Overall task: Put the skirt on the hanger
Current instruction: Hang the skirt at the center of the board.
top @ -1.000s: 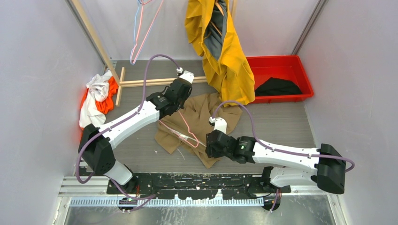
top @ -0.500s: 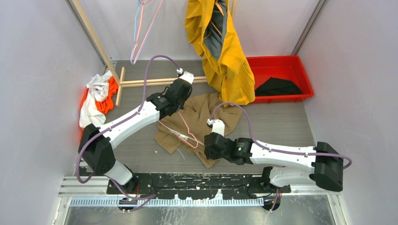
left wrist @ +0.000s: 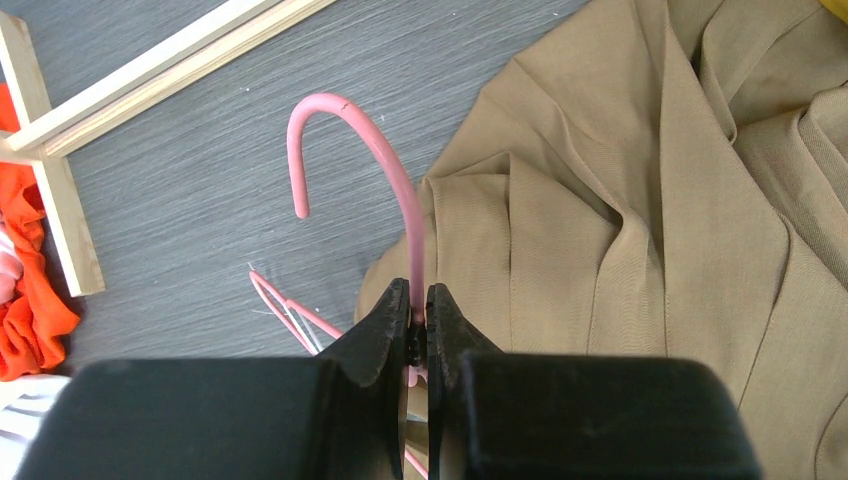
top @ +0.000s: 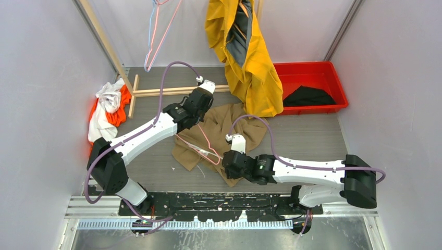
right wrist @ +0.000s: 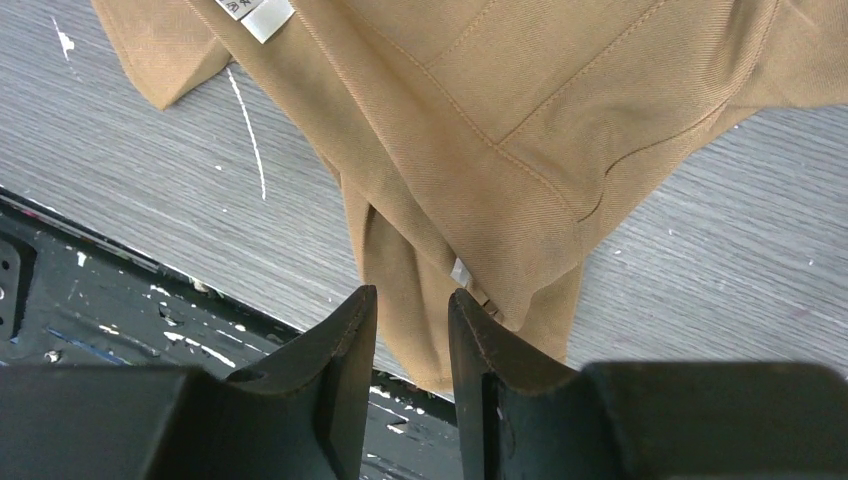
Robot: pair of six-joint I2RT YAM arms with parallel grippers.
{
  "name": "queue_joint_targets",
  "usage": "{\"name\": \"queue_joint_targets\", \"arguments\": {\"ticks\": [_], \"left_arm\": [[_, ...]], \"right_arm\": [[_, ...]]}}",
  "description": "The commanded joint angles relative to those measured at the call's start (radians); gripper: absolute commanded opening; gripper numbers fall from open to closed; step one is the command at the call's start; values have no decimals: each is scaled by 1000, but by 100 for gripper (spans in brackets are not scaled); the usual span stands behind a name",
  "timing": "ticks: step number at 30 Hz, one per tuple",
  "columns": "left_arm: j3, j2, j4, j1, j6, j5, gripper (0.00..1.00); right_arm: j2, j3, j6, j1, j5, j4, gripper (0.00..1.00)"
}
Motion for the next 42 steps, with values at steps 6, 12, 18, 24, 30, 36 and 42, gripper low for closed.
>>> {"name": "queue_joint_targets", "arguments": {"ticks": [6, 12, 18, 24, 30, 36, 42], "left_arm": [[1, -42, 33, 7, 19, -9, 0], [-1, -42, 35, 7, 19, -8, 0], [-2, -44, 36, 7, 18, -8, 0], [-4, -46, 38, 5, 18, -3, 0], [0, -48, 37, 7, 25, -4, 0], [3, -51, 37, 6, 31, -4, 0], [5, -50, 37, 5, 33, -4, 0]], "right_arm": [[14, 50, 27, 15, 84, -43, 38], [31, 39, 26, 14, 94, -17, 39], [60, 48, 18, 14, 108, 2, 40], [55, 48, 2, 3, 144, 1, 40], [60, 39, -14, -17, 150, 28, 40], [67, 32, -34, -42, 155, 60, 41], [82, 34, -53, -64, 150, 74, 40]]}}
